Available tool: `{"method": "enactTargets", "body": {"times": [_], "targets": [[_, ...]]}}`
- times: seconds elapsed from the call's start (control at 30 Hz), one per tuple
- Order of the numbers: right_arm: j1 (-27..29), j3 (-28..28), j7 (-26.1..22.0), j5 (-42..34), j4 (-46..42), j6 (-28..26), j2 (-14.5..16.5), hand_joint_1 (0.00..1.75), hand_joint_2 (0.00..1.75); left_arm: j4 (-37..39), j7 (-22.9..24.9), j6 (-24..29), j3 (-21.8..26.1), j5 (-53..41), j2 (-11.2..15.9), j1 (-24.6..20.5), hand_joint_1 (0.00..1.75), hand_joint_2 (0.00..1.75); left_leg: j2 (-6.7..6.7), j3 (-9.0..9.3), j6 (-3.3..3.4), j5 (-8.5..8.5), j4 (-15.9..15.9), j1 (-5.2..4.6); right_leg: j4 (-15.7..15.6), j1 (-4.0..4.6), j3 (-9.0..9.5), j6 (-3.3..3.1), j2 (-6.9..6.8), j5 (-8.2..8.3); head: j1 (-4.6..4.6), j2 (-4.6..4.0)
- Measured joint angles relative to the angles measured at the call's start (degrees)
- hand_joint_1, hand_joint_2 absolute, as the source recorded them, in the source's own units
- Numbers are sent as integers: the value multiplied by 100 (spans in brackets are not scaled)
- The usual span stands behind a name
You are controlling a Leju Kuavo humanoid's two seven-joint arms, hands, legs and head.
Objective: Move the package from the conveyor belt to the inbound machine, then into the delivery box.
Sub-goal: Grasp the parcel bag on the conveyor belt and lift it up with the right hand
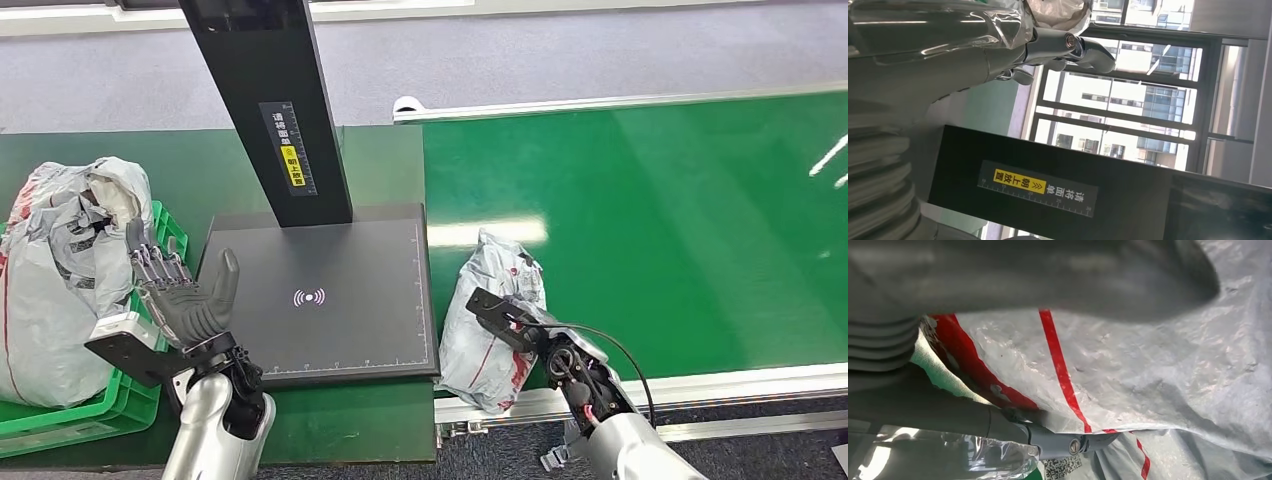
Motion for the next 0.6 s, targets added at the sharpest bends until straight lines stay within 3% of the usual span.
{"method": "enactTargets", "body": {"times": [0.2, 0.33, 0.6], "targets": [[-26, 58, -9, -2, 42, 38, 0, 0, 0, 59, 0, 0, 0, 0, 0, -21, 0, 175, -2, 4, 0, 0, 0, 0, -1, 0, 7, 0, -1, 0, 0, 0], [-28, 96, -22, 0, 54, 51, 5, 175, 175, 72, 0, 0, 1, 7, 0, -28, 0, 175, -5, 5, 1, 0, 0, 0, -3, 0, 9, 0, -3, 0, 0, 0], [-62, 107, -285, -60, 62, -177, -11, 175, 175, 108, 0, -19, 40, 70, 10, -21, 0, 175, -4, 2, 1, 0, 0, 0, -4, 0, 19, 2, -3, 2, 0, 0]]}}
